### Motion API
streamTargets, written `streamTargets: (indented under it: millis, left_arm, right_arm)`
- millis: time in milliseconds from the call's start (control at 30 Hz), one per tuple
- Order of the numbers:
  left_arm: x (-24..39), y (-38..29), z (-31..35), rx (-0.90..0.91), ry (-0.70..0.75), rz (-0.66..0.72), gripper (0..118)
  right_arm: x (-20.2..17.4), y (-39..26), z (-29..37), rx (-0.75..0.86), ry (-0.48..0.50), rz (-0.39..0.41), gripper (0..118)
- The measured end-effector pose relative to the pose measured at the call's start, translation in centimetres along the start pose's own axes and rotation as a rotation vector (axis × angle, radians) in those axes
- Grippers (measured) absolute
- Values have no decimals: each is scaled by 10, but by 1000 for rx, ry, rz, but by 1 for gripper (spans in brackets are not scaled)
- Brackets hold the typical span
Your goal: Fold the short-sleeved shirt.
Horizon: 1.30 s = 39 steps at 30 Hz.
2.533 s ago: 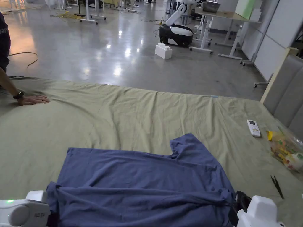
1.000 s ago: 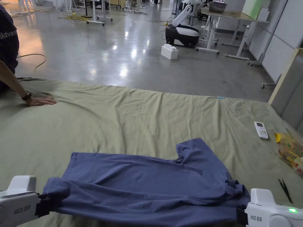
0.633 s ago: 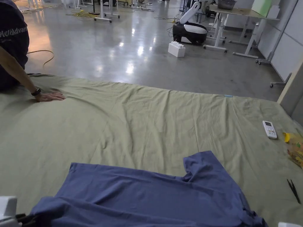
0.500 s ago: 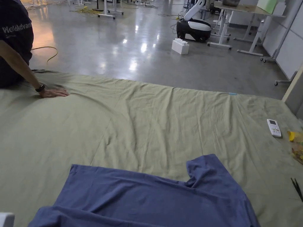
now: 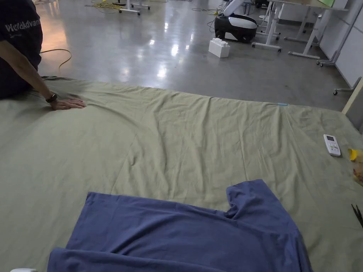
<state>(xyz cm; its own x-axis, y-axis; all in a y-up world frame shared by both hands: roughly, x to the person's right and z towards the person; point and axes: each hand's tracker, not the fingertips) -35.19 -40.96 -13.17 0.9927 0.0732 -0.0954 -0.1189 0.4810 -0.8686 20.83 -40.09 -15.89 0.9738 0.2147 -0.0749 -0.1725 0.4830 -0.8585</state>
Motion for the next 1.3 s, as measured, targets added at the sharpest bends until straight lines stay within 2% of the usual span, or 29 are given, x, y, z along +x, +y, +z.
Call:
streamTargets:
  millis: [67, 100, 133, 200, 267, 367, 467, 567, 633, 667, 733, 767, 833, 867, 933, 1067, 1133, 1300]
  left_arm:
    - [4, 7, 6, 46, 36, -20, 35]
    - [7, 11, 9, 82, 49, -28, 52]
    - [11, 16, 15, 122, 56, -31, 61]
    - [20, 28, 23, 206, 42, -28, 62]
    - [34, 43, 33, 298, 26, -33, 62]
    - [58, 65, 47, 444, 22, -47, 62]
    - [87, 80, 65, 615, 31, -71, 62]
    - [110, 90, 80, 762, 60, -74, 57]
    - [121, 94, 90, 833, 72, -78, 34]
    - [122, 96, 90, 863, 83, -77, 17]
    - [128, 97, 95, 900, 102, -81, 8]
    - [129, 97, 98, 905, 109, -77, 4]
    - [128, 97, 100, 921, 100, -87, 4]
    - [128, 97, 101, 932, 115, -93, 4]
    - [127, 97, 102, 930, 142, -122, 0]
    - [112, 97, 101, 936, 148, -99, 0]
    - [101, 100, 92, 912, 161, -95, 0]
    - [62, 121, 48, 692, 127, -128, 0]
  right_arm:
    - [4, 6, 12, 65, -29, -20, 70]
    - [5, 10, 19, 115, -18, -36, 84]
    - [4, 17, 30, 173, -6, -52, 91]
    - [4, 29, 43, 288, 22, -76, 103]
    - [-3, 45, 59, 429, 45, -96, 105]
    - [-21, 69, 81, 617, 33, -87, 104]
    - [-39, 87, 99, 772, 27, -102, 87]
    - [-55, 101, 111, 892, 28, -122, 56]
    - [-65, 110, 117, 973, -4, -86, 21]
    - [-69, 113, 116, 962, 4, -111, 11]
    - [-75, 118, 117, 999, -4, -115, 7]
    - [-77, 120, 117, 1012, 3, -115, 0]
    - [-80, 121, 118, 1031, -6, -116, 0]
    - [-84, 124, 124, 1092, -49, -84, 0]
    - [-83, 128, 124, 1075, -37, -103, 0]
    - [-82, 136, 121, 1058, -10, -129, 0]
    - [-83, 138, 120, 1056, -14, -126, 0]
    - [-84, 143, 108, 1020, -5, -105, 0]
